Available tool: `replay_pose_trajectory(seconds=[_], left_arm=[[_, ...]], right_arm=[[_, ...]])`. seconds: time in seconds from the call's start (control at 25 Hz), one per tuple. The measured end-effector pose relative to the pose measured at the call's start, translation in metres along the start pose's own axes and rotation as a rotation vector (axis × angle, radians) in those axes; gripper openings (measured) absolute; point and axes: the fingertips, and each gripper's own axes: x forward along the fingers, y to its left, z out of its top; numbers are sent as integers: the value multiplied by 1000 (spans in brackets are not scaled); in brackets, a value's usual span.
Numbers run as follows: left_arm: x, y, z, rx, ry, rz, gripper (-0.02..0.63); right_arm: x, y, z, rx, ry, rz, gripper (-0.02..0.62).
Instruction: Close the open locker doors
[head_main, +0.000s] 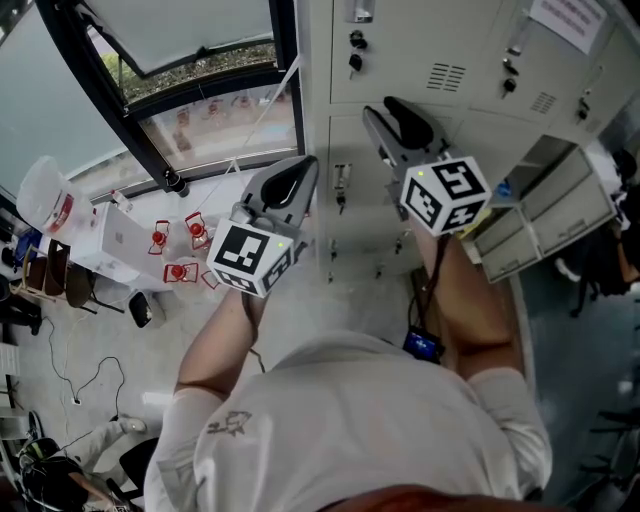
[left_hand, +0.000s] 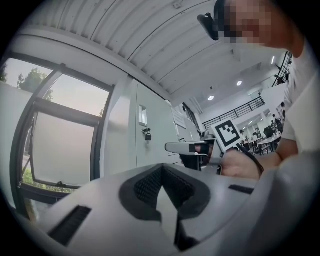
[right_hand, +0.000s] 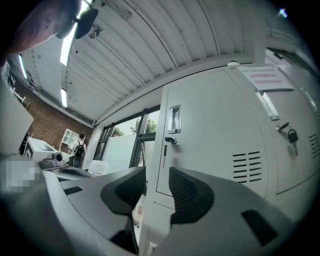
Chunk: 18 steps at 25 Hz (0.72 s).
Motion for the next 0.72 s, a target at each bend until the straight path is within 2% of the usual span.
replay_pose_trajectory(seconds=[0.28, 0.44, 0.6, 0.72], left_arm=[[-4, -2, -11, -22, 1, 5, -5], [-5, -5, -19, -29, 7, 0, -5], [-7, -11, -29, -26, 18, -12, -5], [-6, -13, -36, -23, 26, -11, -5]], right_arm=[[-25, 22, -41, 50, 23, 21, 139], [-38, 28, -61, 75, 17, 22, 91], [-46, 35, -74, 65, 17, 25, 2], [-47, 40, -81, 75, 21, 53, -2]])
